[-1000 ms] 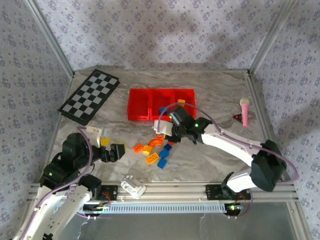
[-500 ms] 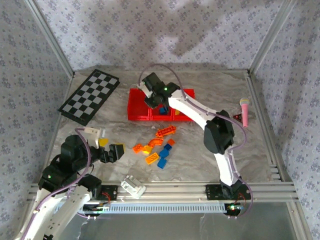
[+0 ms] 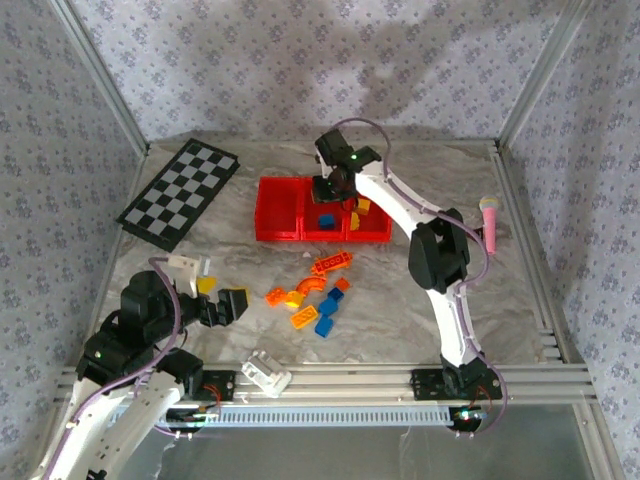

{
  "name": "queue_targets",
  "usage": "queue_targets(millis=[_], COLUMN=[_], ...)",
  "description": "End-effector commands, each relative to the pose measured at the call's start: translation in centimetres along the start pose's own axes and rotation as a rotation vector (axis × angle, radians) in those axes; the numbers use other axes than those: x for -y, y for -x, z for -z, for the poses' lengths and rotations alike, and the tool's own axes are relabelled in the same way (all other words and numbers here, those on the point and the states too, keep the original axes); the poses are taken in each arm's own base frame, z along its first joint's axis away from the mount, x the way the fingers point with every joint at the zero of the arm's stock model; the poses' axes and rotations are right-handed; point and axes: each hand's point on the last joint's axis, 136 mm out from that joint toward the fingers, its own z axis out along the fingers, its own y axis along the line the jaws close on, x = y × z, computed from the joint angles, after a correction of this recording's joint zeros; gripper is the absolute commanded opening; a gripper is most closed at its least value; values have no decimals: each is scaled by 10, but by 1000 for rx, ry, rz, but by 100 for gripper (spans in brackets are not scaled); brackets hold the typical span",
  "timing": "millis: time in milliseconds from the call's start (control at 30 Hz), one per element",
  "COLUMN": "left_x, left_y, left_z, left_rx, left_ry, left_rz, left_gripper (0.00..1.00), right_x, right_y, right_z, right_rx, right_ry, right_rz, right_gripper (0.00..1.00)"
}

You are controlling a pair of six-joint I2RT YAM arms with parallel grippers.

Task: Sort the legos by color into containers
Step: Place the lego in the container, then pick up the lego from the bottom-center of the table.

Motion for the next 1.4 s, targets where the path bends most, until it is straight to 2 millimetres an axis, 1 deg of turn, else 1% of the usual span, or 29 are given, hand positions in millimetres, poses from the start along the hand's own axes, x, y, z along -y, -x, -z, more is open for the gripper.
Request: queue_targets(millis=[0,100,167,233,300,400,567,733,800,933,967,1033,1133,1200,1300,1367], left_x=[2,1,1,1,1,1,1,1,1,2,2,1,2,2,2,3], left_y=[5,5,5,5,5,5,5,5,5,5,6,6,6,6,6,6], left_z=[2,2,2,2,2,1,1,2,3,4,4,4,5,5,5,4], left_rx=[29,30,30,30,29,28,28,33,35,40,42,43,45,47,47,46], left_ry=[-5,-1,-1,-1,-2,0,-1,-4,-4,-6,-5,-4,-6,-5,-11,-12], left_rz=[-13,-10,-10,-10,-10,-10,-12,-13,-14,-15,-15,-14,-16,-16,-17,-18], left_gripper=[100,100,100,100,100,100,100,100,100,100,100,100,100,100,100,100], right_x=[-8,-2,2,6,7,6,1,-5,-8,-15,-14,-13,-13,-11,-6,-9], right_y=[-12,-13,-13,-11,-11,-11,-8,-5,-4,-8,-10,-17,-35,-53,-83,-102], right_z=[-18,-24,-28,-30,-30,-28,-24,-15,-9,13,19,33,52,62,77,85], right_rx=[-58,-75,-85,-76,-72,-70,-60,-45,-42,-24,-17,0,33,47,82,117], right_ry=[46,52,58,63,57,66,88,97,100,95,83,65,64,41,-18,-30], right_rz=[-48,-91,-128,-127,-123,-124,-128,-120,-116,-112,-125,-154,-225,-262,-362,-428], right_gripper=[15,15,18,20,25,35,49,52,52,51,53,54,56,57,66,68])
